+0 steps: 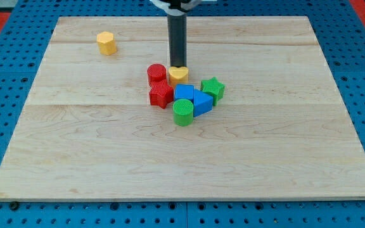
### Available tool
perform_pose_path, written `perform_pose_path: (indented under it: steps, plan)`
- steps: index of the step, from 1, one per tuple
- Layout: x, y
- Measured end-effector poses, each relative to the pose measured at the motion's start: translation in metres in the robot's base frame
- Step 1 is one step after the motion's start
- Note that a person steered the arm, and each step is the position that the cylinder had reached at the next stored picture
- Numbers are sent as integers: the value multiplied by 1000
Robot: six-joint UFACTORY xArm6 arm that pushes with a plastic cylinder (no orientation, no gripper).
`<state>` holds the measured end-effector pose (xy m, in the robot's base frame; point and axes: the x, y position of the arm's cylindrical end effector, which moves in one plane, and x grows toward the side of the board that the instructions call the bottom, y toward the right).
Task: Push yellow hexagon along with group of blocks down a bit
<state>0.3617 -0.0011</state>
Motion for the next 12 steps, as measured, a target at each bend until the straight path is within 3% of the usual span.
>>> perform_pose_path:
  steps: [1, 2, 4, 6, 7, 9, 10, 12]
  plan:
    - [4, 4]
    - [-23, -45]
    - [-85, -60]
    - [-143, -205]
    - [-122, -215]
    - [-89, -200]
    - [-81, -166]
    - [-82, -118]
